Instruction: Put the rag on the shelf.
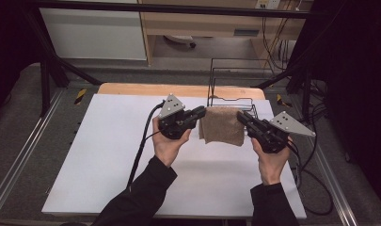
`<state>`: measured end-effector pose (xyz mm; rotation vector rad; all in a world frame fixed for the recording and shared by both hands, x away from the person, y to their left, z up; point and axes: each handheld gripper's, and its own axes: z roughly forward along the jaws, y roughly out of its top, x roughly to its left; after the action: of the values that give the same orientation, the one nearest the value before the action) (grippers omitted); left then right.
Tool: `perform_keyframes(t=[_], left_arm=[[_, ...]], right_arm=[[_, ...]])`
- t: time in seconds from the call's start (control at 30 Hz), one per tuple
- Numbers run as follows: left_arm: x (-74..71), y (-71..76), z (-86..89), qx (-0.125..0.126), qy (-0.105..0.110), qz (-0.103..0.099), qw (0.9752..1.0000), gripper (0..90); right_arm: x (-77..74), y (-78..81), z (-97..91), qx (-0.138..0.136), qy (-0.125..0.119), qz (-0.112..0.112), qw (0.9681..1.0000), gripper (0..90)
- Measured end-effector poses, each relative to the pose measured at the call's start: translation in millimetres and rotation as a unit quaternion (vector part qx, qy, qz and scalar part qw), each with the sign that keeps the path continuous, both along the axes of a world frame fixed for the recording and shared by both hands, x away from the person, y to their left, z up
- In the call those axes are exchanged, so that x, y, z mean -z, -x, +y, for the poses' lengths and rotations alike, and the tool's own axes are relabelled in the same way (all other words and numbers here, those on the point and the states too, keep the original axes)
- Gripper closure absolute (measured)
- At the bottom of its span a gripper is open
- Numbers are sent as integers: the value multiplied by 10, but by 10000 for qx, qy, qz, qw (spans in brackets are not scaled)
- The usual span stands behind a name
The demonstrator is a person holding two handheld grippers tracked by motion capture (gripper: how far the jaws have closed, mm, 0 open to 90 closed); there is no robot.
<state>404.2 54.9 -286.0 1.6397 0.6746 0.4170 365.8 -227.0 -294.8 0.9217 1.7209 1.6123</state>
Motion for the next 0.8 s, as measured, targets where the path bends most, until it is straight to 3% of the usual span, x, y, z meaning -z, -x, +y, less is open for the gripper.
perform_keyframes(t=[0.37,0.8], left_arm=[[-181,-81,-105,26,63,-152,9999,855],[-361,-285,-210,-49,226,-168,9996,856]], right_arm=[[-171,-42,-71,148,-85,-191,9997,851],[-337,-204,-133,328,-202,-380,9985,852]])
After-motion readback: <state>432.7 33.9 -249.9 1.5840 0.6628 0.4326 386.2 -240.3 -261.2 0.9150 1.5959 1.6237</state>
